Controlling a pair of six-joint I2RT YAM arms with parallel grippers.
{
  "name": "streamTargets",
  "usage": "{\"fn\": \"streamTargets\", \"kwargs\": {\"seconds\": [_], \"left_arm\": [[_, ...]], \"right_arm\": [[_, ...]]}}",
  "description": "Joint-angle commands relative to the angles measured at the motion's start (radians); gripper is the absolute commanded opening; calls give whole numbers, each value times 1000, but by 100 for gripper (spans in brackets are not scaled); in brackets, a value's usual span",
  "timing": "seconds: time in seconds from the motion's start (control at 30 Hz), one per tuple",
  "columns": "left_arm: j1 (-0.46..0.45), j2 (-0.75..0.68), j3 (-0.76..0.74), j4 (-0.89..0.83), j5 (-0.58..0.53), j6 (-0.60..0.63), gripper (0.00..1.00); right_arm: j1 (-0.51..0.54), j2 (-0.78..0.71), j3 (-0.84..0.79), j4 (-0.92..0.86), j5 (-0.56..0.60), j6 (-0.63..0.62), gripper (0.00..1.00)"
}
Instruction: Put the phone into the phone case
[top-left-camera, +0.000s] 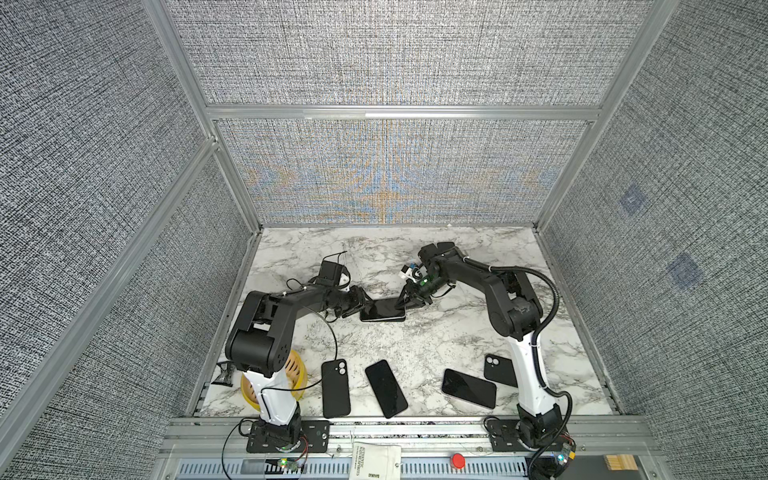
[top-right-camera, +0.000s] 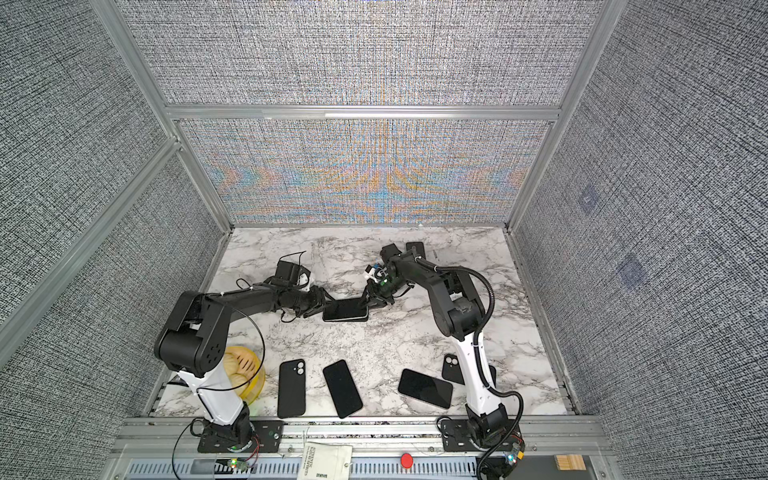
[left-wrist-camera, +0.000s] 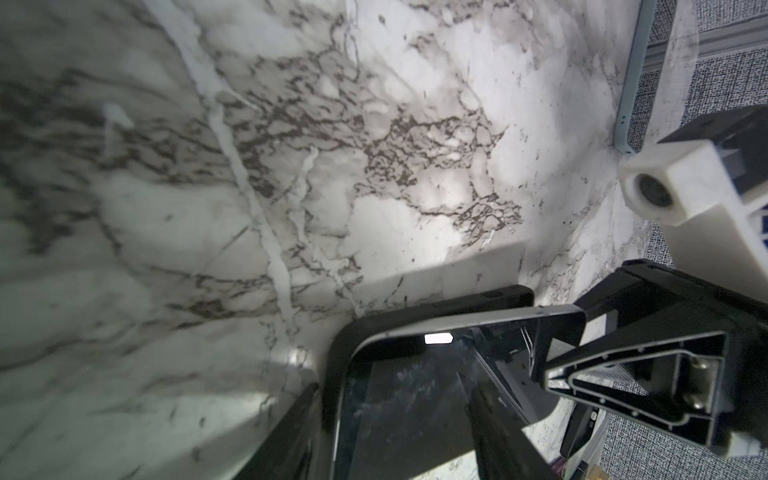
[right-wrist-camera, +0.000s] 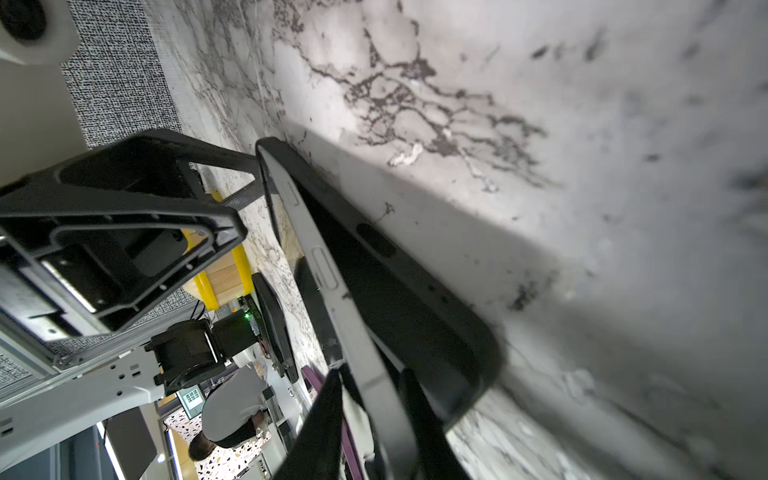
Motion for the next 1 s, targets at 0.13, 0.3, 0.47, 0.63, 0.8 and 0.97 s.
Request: {"fn": "streamTargets", "kwargs": {"seconds": [0.13,0.3,0.47,0.63,0.8,0.97], "left_arm": [[-1,-20,-21,2,5,-1,58],[-1,-30,-33,12,6,0,58],[0,-39,-39,10,4,4,58],[-1,-46,-45,8,-6,8,58],[0,-57,-58,24,-2,0,59],[-1,-70,-56,21,12,1,60]], "right_arm": [[5,-8,0,-35,125,-5,31],[12,-9,13,-47,152,-7,37],[19,-18,20,-60,175,-15,41],[24,-49,17,-69,209,-22,47],[30,-66,19,-75,237,-33,52],[40,-69,30,-85,263,-36,54]]}}
